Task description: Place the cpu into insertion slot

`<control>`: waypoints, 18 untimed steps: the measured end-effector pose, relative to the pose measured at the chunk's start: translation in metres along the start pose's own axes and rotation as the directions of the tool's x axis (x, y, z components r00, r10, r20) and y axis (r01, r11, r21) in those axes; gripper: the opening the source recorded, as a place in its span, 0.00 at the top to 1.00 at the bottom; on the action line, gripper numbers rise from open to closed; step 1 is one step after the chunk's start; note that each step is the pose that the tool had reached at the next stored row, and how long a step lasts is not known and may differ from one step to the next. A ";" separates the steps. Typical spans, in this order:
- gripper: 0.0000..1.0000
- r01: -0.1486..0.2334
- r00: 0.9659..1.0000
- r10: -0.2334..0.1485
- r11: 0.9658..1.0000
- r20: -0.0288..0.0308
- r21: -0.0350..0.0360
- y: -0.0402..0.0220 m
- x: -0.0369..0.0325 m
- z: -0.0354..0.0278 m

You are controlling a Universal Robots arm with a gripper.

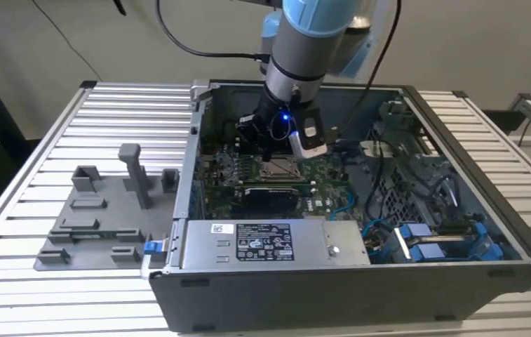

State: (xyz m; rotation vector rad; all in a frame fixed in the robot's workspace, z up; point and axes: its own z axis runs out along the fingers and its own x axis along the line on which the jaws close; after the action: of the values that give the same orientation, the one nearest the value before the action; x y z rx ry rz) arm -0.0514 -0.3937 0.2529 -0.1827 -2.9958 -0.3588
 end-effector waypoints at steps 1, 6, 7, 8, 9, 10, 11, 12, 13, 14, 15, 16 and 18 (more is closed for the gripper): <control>0.89 0.000 1.000 0.000 1.000 0.000 0.000 0.0001 0.0015 0.0005; 0.89 0.000 1.000 0.000 1.000 0.000 0.000 0.0014 0.0065 0.0047; 0.89 0.000 1.000 0.000 1.000 0.000 0.000 0.0014 0.0072 0.0053; 0.89 0.000 1.000 0.000 1.000 0.000 0.001 0.0014 0.0078 0.0052; 0.89 0.000 1.000 0.000 1.000 -0.001 0.001 0.0017 0.0081 0.0032; 0.89 0.000 1.000 0.000 1.000 -0.001 0.001 0.0022 0.0084 0.0012; 0.89 0.000 1.000 0.000 1.000 -0.001 0.000 0.0021 0.0086 -0.0012; 0.89 -0.001 1.000 0.001 1.000 -0.001 0.001 0.0025 0.0090 -0.0036; 0.89 -0.001 1.000 0.001 1.000 -0.002 0.001 0.0025 0.0091 -0.0055; 0.89 0.000 1.000 0.000 1.000 -0.002 0.000 0.0019 0.0086 -0.0071; 0.89 0.000 1.000 0.000 1.000 -0.002 0.001 0.0013 0.0080 -0.0085; 0.89 0.000 1.000 0.000 1.000 -0.002 0.001 0.0007 0.0072 -0.0098; 0.89 0.001 1.000 -0.001 1.000 -0.003 0.001 -0.0007 0.0054 -0.0124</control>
State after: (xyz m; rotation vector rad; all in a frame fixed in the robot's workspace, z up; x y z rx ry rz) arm -0.0555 -0.3968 0.2654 -0.1807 -2.9932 -0.3574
